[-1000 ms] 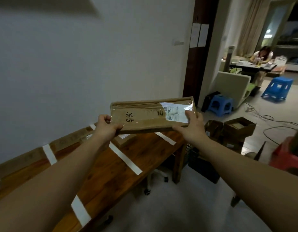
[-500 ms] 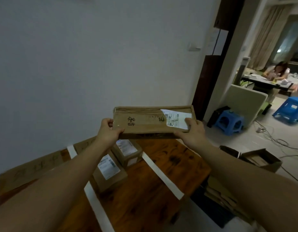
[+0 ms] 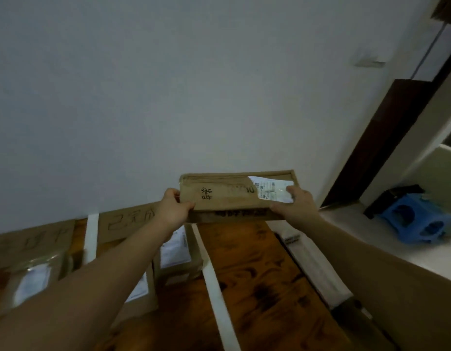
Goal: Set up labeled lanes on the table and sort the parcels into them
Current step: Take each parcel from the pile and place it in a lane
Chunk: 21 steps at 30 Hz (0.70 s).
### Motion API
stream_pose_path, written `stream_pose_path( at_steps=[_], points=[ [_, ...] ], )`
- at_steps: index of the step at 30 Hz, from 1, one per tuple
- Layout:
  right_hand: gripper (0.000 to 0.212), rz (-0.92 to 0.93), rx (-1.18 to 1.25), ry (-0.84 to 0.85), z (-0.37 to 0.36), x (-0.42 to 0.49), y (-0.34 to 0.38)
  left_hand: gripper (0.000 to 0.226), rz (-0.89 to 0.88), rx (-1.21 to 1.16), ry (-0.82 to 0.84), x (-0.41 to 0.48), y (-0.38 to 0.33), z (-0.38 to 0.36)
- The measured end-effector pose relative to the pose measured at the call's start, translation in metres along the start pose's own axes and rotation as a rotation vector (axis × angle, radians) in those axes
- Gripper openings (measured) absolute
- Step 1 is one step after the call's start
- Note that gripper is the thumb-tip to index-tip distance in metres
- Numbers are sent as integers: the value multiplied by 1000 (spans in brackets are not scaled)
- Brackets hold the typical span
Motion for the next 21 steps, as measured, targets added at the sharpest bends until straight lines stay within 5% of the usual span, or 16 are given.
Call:
stream_pose_path(
  at_steps=[12,21],
  points=[
    [85,31,-9,326,-43,81,-142,20,356,193,-160,10,69,-126],
    [83,34,-65,441,-79,95,-175,30,244,332,-137,13,71,-153]
  ],
)
Point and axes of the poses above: each hand's wrist, its own x-axis towards the middle knuckle, its own z-axis out of the back of the hand, y = z × x, the point moved 6 cm from there along x, towards the middle knuckle, and after that the axes turned 10 degrees about z, right-handed, at the moved point
